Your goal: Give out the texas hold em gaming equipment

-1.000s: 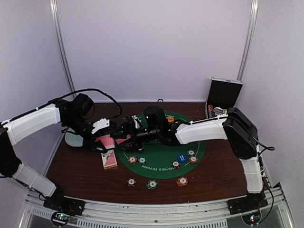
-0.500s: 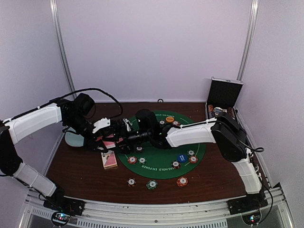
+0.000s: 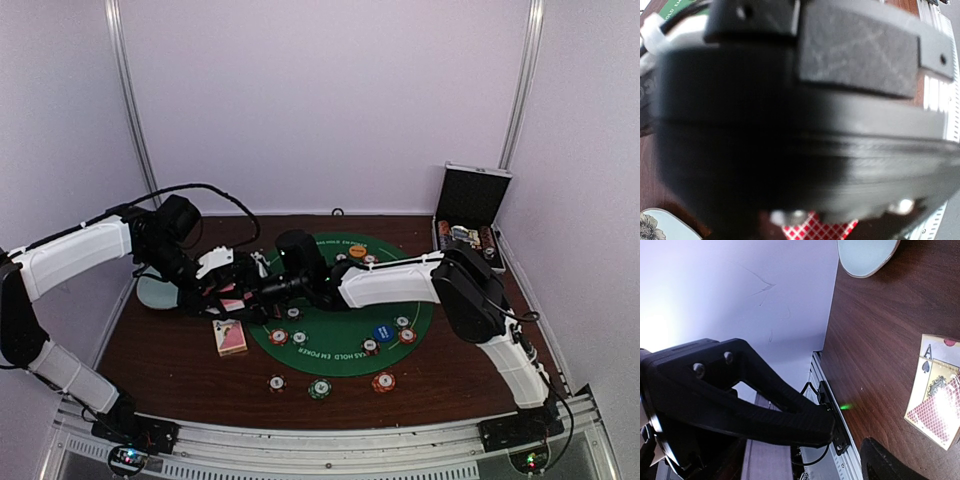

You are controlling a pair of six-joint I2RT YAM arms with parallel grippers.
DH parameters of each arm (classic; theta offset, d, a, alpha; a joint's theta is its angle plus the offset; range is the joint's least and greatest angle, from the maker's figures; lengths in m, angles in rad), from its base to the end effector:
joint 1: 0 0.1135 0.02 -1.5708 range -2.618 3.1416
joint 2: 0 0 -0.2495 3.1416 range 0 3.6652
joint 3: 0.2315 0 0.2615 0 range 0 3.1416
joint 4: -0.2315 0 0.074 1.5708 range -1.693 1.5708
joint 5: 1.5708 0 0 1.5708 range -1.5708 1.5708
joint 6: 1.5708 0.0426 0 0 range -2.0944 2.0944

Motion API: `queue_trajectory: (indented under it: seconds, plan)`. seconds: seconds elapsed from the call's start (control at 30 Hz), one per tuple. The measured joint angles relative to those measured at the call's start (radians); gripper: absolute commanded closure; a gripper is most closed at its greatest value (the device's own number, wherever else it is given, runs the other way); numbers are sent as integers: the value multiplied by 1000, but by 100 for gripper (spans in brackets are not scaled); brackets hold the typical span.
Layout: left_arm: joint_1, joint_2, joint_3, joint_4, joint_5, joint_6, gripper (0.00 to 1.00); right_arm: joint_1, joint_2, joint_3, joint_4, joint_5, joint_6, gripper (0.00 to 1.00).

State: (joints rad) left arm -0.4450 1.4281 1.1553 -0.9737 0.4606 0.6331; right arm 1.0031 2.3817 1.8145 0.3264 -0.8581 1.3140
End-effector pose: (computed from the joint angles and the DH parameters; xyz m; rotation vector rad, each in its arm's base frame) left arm 0.2460 -0.1383 0.2434 1.4850 2.2795 -0.5928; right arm 0.2668 0.4783 0.1749 0.4284 -2.2399 -1.9357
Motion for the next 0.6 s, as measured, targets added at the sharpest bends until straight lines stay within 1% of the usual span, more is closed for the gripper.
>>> queue_trajectory:
  seconds: [0.2,0.47,0.6]
  plan:
    - [0,0,1,0,1,0,78,-7,3,-3,-5,-2,2,33]
    - [0,0,1,0,-1,0,79,-17,-11,-42,45,-3,3,42]
    - [0,0,1,-2,-1,0,79,-20,-27,-62,51,-2,1,45]
